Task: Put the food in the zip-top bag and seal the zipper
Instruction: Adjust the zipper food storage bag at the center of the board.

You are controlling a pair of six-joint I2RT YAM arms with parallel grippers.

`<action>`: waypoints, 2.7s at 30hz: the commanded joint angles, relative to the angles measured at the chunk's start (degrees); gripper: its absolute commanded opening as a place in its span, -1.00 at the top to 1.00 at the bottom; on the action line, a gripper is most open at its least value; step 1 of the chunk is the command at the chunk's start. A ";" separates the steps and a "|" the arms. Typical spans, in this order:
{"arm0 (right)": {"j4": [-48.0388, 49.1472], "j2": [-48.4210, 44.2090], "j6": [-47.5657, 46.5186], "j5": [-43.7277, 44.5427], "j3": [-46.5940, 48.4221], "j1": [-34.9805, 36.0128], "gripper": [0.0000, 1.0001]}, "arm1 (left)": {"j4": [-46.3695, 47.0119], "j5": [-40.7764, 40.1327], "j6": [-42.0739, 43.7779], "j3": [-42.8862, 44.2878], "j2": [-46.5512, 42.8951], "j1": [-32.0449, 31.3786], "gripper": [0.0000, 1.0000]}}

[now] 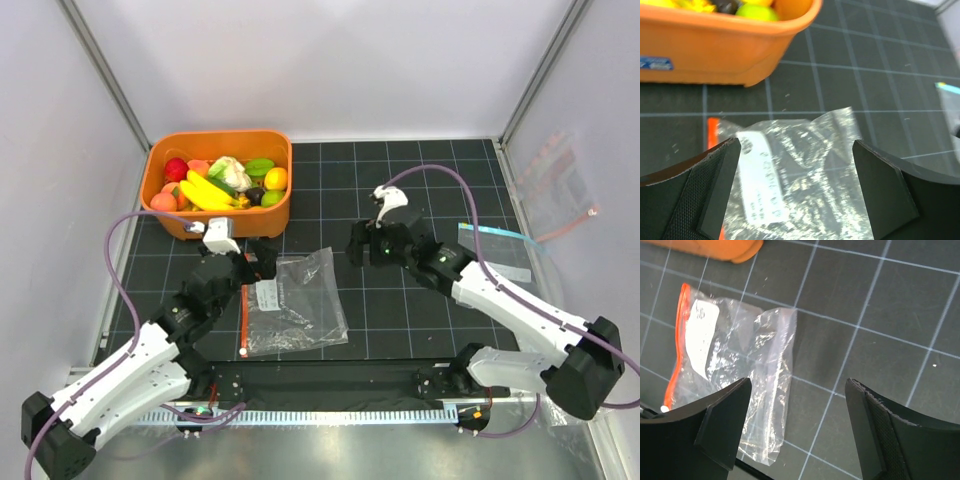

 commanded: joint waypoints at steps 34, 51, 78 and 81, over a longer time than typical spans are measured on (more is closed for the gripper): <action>6.64 31.80 -3.64 6.06 7.69 5.78 0.98 | -5.19 -5.76 -4.45 5.59 17.15 0.55 -0.99; 8.39 33.83 -5.93 5.18 7.17 5.51 0.98 | 5.00 4.70 -5.32 4.28 32.45 5.12 -0.72; 8.22 33.21 -5.14 6.24 7.08 5.51 0.98 | 5.62 1.18 -11.21 -0.03 29.45 4.50 -0.45; 8.31 32.95 -5.14 6.41 7.00 5.51 0.98 | 4.31 1.45 -11.04 1.81 33.15 4.50 -0.42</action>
